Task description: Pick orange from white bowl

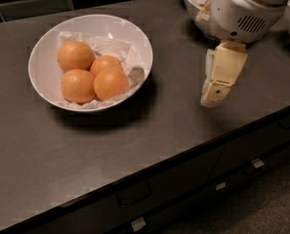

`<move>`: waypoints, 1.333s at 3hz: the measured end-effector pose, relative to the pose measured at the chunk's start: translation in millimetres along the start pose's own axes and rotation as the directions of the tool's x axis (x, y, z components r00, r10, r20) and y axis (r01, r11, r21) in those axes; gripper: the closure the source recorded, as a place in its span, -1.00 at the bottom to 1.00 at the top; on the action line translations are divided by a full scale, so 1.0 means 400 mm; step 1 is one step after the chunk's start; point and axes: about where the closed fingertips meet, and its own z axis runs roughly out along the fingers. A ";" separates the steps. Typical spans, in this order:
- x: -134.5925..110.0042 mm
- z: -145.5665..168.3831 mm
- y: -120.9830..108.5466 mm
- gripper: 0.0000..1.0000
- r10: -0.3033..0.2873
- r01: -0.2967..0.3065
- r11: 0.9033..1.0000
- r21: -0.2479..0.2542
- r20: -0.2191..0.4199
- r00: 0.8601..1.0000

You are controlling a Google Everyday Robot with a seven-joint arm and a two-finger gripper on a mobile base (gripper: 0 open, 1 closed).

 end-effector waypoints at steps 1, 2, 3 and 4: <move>-0.081 0.074 -0.035 -1.00 -0.014 0.016 0.999 -0.028 0.074 0.997; -0.152 0.150 -0.087 -1.00 -0.009 0.015 0.999 -0.043 0.132 0.991; -0.225 0.205 -0.127 -1.00 -0.026 0.039 0.997 -0.071 0.179 0.983; -0.229 0.208 -0.129 -1.00 -0.028 0.041 0.997 -0.072 0.182 0.983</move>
Offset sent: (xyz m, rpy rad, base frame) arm 0.0932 0.1076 -0.0521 0.1954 0.0487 0.0818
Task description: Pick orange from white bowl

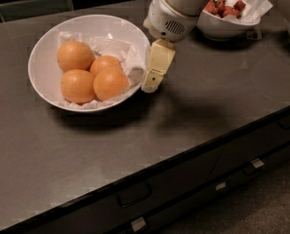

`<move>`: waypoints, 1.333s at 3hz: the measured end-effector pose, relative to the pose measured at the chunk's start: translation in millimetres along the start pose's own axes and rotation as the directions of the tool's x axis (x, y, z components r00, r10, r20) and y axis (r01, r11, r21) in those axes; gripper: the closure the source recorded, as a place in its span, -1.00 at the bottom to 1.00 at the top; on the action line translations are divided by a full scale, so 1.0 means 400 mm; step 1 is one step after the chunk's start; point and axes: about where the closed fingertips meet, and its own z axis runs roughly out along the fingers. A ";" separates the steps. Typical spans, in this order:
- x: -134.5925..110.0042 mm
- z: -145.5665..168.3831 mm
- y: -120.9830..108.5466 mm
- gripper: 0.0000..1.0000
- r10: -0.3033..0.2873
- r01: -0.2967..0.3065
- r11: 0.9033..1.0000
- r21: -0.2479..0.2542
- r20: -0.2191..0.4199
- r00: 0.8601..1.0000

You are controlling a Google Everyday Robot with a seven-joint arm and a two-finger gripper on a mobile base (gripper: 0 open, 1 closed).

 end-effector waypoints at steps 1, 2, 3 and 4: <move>-0.015 0.002 0.002 -1.00 -0.013 0.013 1.000 -0.005 0.000 1.000; -0.074 0.008 0.015 -1.00 -0.043 0.041 0.998 -0.038 -0.048 0.998; -0.130 0.059 0.035 -1.00 -0.067 0.061 0.994 -0.095 -0.057 0.996; -0.138 0.108 0.032 -0.90 -0.040 0.036 0.993 -0.116 -0.039 0.998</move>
Offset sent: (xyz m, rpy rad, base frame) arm -0.0174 0.0683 0.0214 -0.1676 0.0579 0.0888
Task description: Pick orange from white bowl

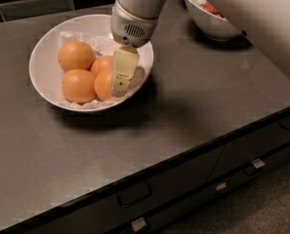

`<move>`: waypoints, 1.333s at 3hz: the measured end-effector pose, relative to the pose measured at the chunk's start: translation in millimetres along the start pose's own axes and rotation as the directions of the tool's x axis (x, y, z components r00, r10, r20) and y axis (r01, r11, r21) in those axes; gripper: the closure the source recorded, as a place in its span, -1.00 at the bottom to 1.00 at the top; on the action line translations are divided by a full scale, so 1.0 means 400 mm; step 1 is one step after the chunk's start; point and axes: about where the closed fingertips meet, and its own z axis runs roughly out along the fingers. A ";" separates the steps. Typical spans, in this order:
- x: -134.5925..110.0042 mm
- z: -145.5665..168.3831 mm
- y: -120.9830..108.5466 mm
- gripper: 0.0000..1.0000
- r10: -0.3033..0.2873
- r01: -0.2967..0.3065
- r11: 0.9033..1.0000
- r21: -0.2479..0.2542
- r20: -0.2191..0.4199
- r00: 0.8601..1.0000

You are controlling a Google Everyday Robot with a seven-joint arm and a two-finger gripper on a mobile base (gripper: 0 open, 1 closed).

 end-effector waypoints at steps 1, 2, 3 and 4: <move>0.018 0.027 0.001 -0.90 0.051 -0.053 0.998 0.026 0.077 0.996; 0.031 0.018 -0.017 -0.90 0.088 -0.108 0.988 0.107 0.175 0.981; 0.025 0.014 -0.032 -1.00 0.088 -0.114 0.985 0.130 0.190 0.978; 0.025 0.014 -0.031 -1.00 0.088 -0.114 0.985 0.128 0.188 0.978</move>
Offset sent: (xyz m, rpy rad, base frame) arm 0.0200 -0.0208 -0.0025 0.3261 -0.1505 -0.1899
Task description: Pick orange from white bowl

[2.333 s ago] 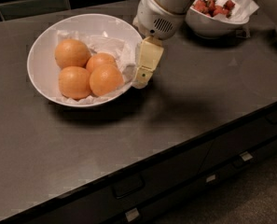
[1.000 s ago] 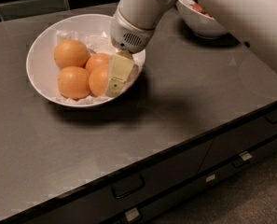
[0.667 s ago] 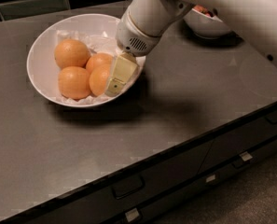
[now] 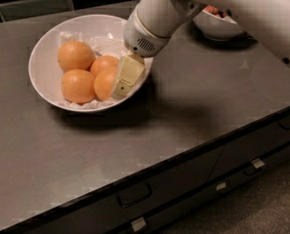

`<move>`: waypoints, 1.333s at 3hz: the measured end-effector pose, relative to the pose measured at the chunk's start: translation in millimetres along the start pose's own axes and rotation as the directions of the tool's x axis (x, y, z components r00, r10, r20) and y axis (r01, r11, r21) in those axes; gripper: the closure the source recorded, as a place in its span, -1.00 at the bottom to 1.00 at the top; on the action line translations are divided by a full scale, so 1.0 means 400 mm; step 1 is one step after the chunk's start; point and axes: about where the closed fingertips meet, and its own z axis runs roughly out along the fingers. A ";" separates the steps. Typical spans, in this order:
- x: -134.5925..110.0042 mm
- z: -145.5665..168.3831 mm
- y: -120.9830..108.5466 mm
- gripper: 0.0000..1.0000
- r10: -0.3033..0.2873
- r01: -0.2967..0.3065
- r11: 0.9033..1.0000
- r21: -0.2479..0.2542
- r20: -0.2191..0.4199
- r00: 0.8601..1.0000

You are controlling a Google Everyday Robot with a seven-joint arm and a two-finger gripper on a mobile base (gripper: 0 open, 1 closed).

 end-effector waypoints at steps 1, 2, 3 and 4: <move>-0.015 0.006 0.008 -1.00 0.018 -0.018 1.000 -0.023 -0.011 1.000; -0.022 0.024 0.012 -1.00 0.051 -0.051 0.998 -0.037 0.003 0.999; -0.028 0.036 0.007 -1.00 0.078 -0.078 0.996 -0.035 -0.002 0.997; -0.022 0.065 -0.003 -0.96 0.113 -0.113 0.993 -0.032 0.002 0.994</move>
Offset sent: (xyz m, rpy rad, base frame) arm 0.0004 0.0176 -0.0086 0.0482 0.0887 -0.0466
